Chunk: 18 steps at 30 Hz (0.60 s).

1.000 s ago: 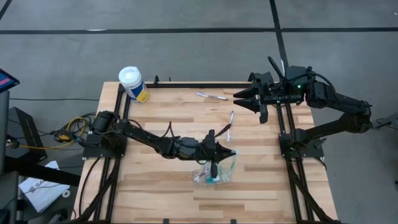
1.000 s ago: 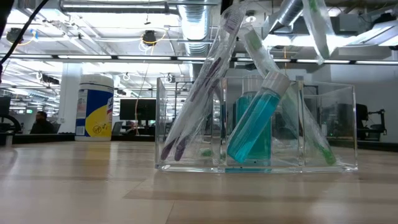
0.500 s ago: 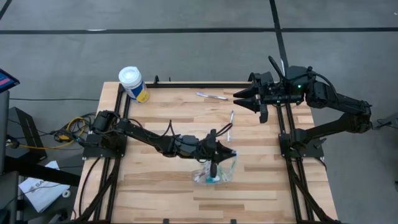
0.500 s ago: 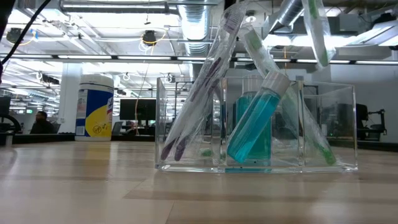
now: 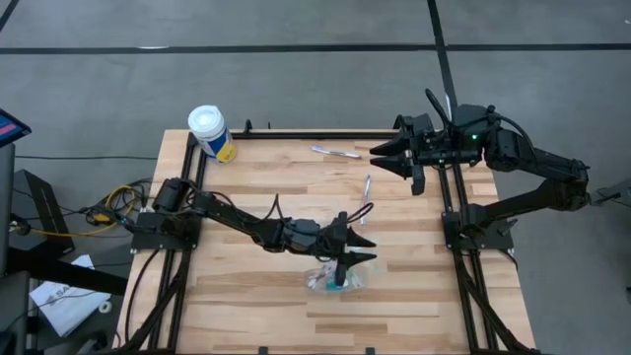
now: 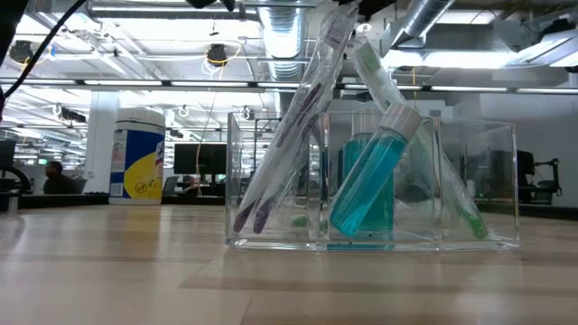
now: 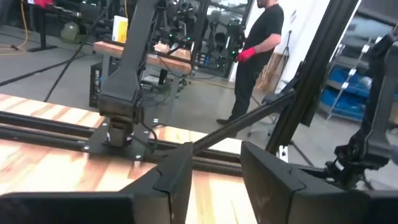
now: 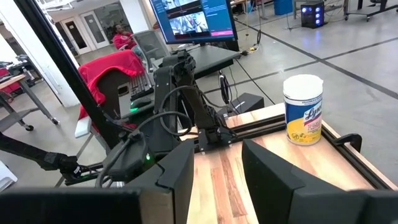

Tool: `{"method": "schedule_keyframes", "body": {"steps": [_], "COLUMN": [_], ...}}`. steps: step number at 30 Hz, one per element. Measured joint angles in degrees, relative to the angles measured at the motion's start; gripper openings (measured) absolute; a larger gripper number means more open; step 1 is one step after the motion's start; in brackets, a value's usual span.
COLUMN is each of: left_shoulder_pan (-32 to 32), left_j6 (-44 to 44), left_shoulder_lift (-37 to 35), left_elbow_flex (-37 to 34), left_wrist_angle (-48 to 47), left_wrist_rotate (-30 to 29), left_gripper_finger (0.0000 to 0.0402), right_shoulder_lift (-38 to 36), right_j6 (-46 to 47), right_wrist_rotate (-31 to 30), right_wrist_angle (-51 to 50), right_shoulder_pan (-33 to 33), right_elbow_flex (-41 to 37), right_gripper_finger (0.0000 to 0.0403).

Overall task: Pick & Place toothbrushing station
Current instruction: Put the green toothbrush in the transparent organizer

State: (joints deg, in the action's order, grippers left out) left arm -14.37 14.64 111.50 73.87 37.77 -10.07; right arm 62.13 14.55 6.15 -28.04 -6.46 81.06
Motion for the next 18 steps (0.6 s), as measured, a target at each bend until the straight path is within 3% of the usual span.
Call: {"method": "schedule_keyframes", "body": {"steps": [11, 15, 18], "left_shoulder_pan": [0.69, 2.72, 5.23], "left_j6": [-2.14, -0.54, 1.15], "left_shoulder_lift": [-0.28, -1.64, -2.77], "left_elbow_flex": [0.02, 0.07, -0.07], "left_wrist_angle": [2.59, -7.39, -13.11], "left_wrist_rotate": [-0.04, 0.51, 5.95], "left_gripper_finger": [0.0138, 0.0137, 0.0141], "right_shoulder_lift": [0.00, 0.00, 0.00], "right_j6": [-0.18, -0.83, -0.86], "right_wrist_rotate": [0.00, 0.00, 0.02], "right_wrist_angle": [-0.23, -0.23, -0.23], "right_shoulder_pan": [0.00, 0.00, 0.00], "right_elbow_flex": [0.00, 0.00, 0.00], "right_gripper_finger": [0.0127, 0.0127, 0.0127]}}
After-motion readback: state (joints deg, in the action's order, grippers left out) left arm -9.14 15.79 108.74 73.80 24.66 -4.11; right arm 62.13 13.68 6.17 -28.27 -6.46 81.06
